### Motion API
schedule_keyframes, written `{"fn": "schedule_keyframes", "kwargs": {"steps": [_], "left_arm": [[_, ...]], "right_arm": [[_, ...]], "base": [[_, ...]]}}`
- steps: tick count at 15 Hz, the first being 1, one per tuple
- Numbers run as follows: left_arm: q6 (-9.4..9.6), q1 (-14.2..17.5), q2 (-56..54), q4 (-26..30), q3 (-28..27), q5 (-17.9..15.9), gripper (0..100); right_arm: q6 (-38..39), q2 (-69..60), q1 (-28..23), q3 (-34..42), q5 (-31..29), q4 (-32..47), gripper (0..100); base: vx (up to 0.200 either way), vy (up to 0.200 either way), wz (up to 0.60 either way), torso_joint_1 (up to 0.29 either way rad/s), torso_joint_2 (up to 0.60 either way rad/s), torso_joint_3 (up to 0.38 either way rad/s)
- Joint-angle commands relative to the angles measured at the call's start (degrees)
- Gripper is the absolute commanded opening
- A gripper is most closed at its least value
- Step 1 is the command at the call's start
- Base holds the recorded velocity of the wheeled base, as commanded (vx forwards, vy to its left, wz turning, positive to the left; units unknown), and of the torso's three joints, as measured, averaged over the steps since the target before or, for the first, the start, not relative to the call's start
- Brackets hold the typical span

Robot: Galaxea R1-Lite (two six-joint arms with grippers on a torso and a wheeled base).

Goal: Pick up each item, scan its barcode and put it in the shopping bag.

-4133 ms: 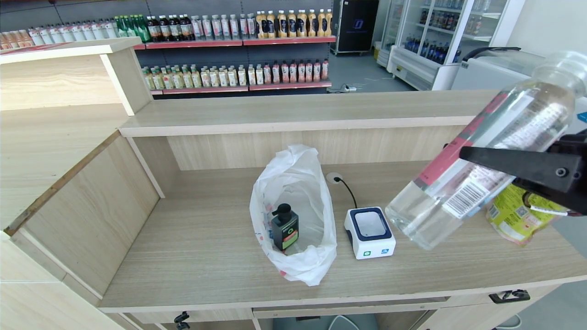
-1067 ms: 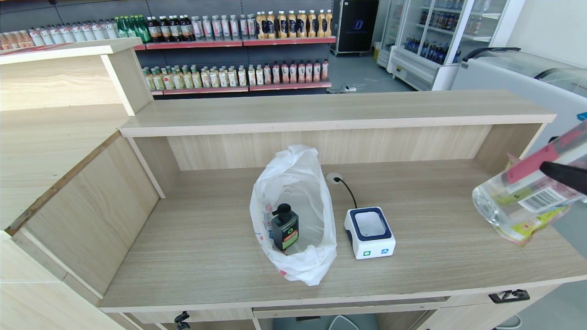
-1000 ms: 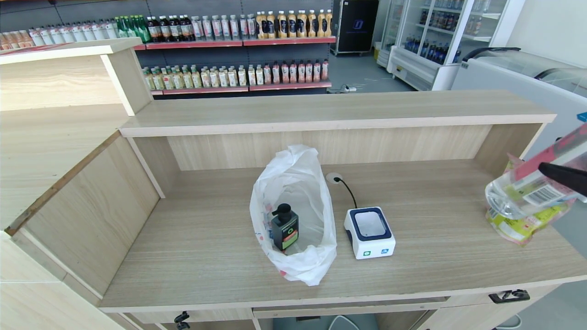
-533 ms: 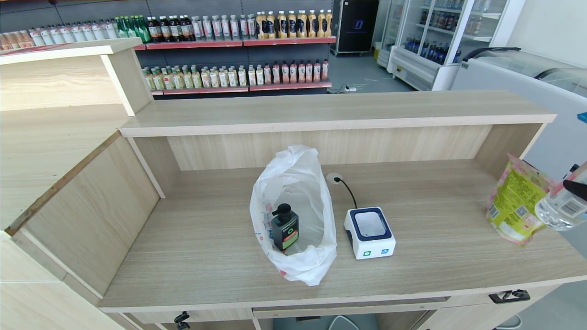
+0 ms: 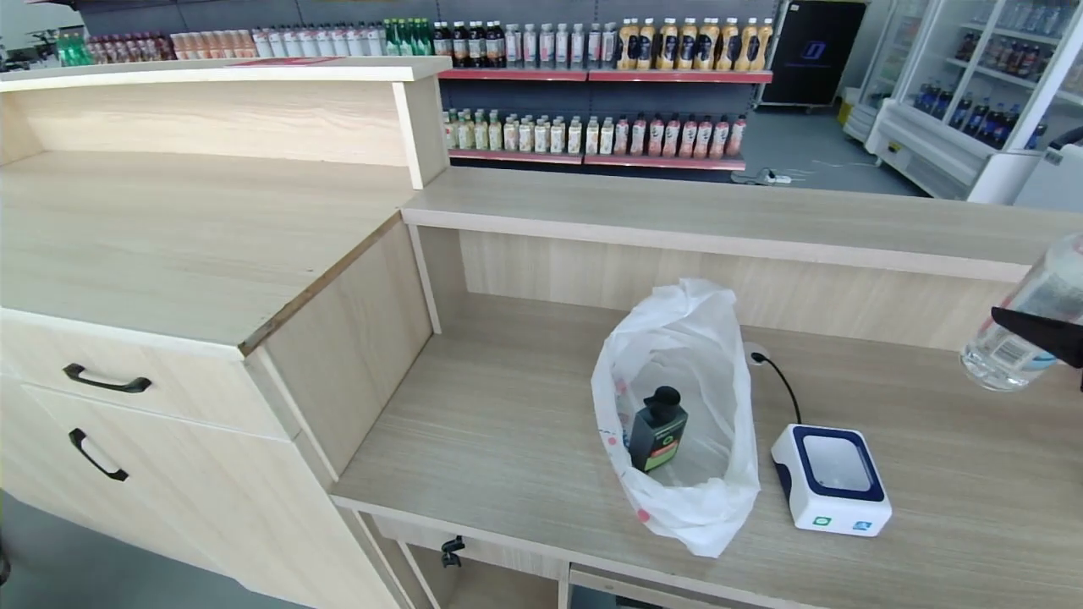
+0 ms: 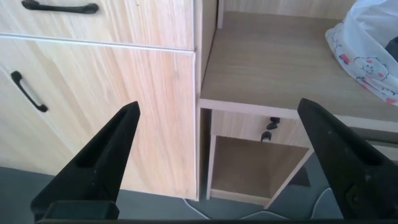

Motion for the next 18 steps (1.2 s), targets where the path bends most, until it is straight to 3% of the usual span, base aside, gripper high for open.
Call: {"fn": "schedule_keyframes", "kwargs": {"steps": [1, 8, 13, 18], "left_arm": [[-0.01, 0.0, 0.0, 0.0, 0.0, 0.0, 100], [-0.01, 0.0, 0.1, 0.0, 0.0, 0.0, 100], [-0.01, 0.0, 0.1, 0.0, 0.0, 0.0, 100], [-0.01, 0.0, 0.1, 0.0, 0.0, 0.0, 100]], "right_arm": [[-5.3, 6.3, 1.9, -0.2, 0.2, -0.8, 0], [-21.0, 18.4, 3.8, -2.5, 11.6, -1.3, 0], [-33.8, 23.8, 4.4, -4.0, 13.1, -1.1, 0], [-37.0, 27.7, 6.2, -5.7, 14.9, -1.4, 0]], "base": [[0.0, 0.0, 0.0, 0.0, 0.0, 0.0], [0.0, 0.0, 0.0, 0.0, 0.0, 0.0], [0.0, 0.0, 0.0, 0.0, 0.0, 0.0], [0.0, 0.0, 0.0, 0.0, 0.0, 0.0]]}}
